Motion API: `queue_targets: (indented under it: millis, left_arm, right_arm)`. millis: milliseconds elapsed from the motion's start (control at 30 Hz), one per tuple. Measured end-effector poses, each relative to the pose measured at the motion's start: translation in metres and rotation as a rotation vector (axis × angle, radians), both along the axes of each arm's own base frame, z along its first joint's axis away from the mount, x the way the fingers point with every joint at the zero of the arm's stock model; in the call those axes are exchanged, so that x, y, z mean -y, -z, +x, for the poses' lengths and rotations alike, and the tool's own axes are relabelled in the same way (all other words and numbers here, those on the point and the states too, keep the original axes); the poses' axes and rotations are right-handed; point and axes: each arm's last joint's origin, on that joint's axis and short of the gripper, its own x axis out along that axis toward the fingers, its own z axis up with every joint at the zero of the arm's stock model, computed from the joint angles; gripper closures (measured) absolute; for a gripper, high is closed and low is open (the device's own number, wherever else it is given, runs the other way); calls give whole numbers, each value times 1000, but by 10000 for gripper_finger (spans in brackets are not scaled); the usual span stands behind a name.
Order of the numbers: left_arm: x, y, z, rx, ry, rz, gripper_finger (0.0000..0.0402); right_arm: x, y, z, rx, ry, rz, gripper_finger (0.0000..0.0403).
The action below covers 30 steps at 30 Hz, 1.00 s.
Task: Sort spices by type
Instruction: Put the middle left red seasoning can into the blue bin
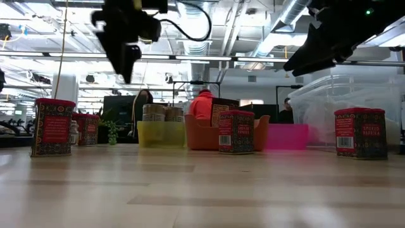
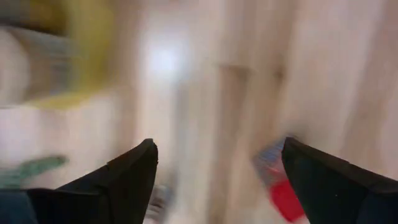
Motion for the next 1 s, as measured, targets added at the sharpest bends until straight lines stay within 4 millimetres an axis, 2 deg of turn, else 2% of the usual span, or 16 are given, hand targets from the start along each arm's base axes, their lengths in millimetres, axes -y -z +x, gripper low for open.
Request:
queue_targets:
  millis: [267, 500, 633, 833, 1000]
  left_arm:
    - [82, 0, 2, 24, 140, 10, 90]
    - [125, 1, -11, 10, 198, 59, 79]
    - [137, 1, -21, -20, 290, 176, 70]
    - [138, 3, -25, -49, 304, 210, 63]
    - [138, 30, -28, -92, 306, 204, 63]
  right_arm:
    - [2, 0, 1, -17, -9, -22, 17]
    - [1, 0, 1, -19, -16, -33, 17]
    - [1, -3, 3, 9, -20, -27, 17]
    - [0, -5, 5, 34, -27, -23, 17]
    - [0, -5, 5, 31, -29, -25, 17]
